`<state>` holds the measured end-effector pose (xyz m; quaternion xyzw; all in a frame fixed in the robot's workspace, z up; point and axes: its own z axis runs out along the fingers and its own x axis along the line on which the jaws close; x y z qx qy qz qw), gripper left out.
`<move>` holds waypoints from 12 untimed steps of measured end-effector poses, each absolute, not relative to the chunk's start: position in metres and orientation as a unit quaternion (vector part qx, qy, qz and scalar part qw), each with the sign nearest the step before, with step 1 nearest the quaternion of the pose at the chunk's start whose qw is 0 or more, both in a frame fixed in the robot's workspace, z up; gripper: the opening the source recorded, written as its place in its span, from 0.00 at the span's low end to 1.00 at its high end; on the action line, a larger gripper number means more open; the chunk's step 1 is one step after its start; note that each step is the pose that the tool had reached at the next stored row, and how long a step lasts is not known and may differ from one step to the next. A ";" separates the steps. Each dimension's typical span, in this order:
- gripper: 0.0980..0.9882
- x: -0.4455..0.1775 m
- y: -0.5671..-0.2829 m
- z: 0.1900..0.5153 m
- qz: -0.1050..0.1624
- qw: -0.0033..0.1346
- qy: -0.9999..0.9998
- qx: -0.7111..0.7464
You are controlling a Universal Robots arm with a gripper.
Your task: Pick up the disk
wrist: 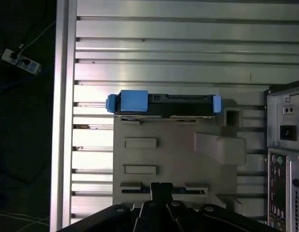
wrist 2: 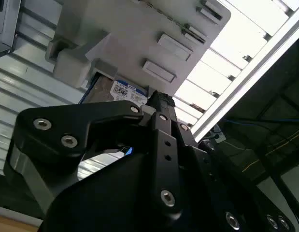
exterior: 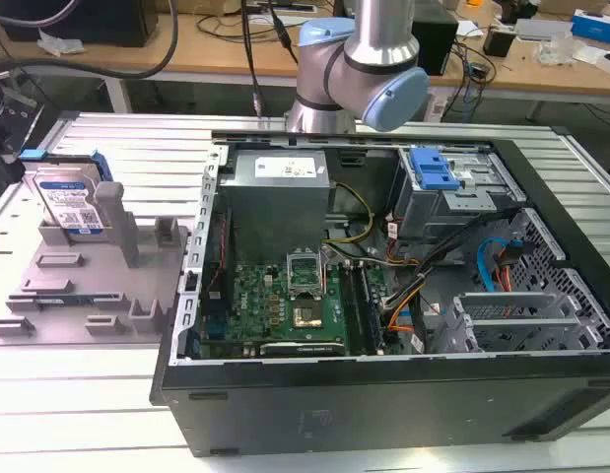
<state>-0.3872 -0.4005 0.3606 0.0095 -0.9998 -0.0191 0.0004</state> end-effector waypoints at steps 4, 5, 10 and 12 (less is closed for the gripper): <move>0.01 -0.387 -0.401 0.361 -0.019 0.000 -1.000 0.010; 0.01 -0.387 -0.401 0.361 -0.019 0.000 -1.000 0.010; 0.01 -0.387 -0.401 0.361 -0.019 0.000 -1.000 0.010; 0.01 -0.387 -0.401 0.361 -0.019 0.000 -1.000 0.010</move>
